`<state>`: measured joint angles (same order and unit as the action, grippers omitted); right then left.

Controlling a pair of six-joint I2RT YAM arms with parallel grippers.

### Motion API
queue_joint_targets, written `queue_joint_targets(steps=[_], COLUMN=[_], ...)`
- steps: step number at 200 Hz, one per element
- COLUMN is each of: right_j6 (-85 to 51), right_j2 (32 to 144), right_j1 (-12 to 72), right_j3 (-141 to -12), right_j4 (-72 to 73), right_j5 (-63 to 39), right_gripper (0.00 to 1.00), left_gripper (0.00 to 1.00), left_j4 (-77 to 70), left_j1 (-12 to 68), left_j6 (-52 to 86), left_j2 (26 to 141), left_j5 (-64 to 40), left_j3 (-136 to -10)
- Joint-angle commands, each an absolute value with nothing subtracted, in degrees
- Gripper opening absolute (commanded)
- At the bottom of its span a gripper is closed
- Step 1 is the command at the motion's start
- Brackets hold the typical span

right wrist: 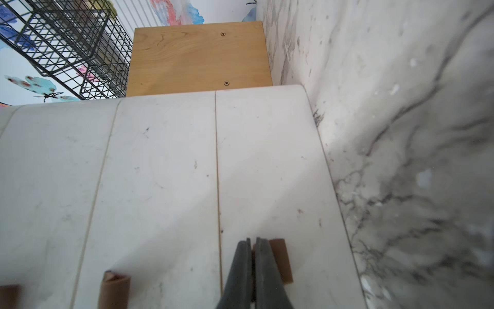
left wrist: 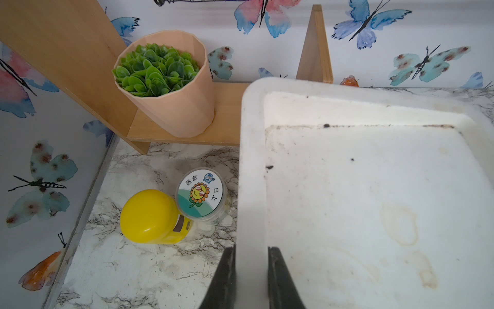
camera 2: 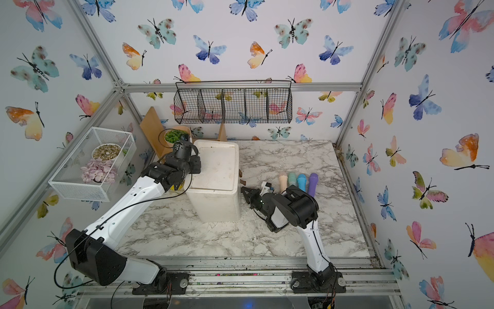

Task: Take the microphone out of the drawer
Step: Open the drawer in the storage box.

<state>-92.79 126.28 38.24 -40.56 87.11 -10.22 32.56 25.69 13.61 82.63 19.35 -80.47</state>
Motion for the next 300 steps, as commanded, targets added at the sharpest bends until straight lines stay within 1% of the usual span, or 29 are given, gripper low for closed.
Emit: queue_joint_targets(steps=[1, 67, 105, 132, 204, 300], right_j6=[-89.2, -74.8, -69.9, -68.3, -67.8, -64.2], right_j2=[121.9, 109.4, 104.7, 102.8, 99.1, 92.1], right_j1=[42.1, 41.9, 41.1, 40.0, 36.3, 29.6], right_j3=[-41.2, -42.0, -42.0, -41.5, -37.3, -32.0], right_j4=[83.3, 55.0, 44.4, 41.0, 38.0, 32.4], right_j5=[-16.3, -10.2, -6.1, -4.8, -3.2, -1.9], right_gripper=[0.02, 0.02, 0.02, 0.02, 0.02, 0.02], left_gripper=[0.00, 0.00, 0.00, 0.00, 0.00, 0.00], left_j4=[33.0, 33.1, 33.3, 33.4, 33.3, 33.3], left_j1=[27.3, 27.3, 27.3, 27.3, 27.3, 27.3], left_j6=[13.0, 12.7, 12.5, 12.4, 12.6, 12.7], left_j2=[86.0, 85.2, 84.7, 84.5, 84.5, 84.9], left_j5=[16.5, 17.4, 17.9, 18.1, 19.1, 19.9], left_j3=[-79.3, -79.1, -79.1, -79.0, -79.3, -79.8])
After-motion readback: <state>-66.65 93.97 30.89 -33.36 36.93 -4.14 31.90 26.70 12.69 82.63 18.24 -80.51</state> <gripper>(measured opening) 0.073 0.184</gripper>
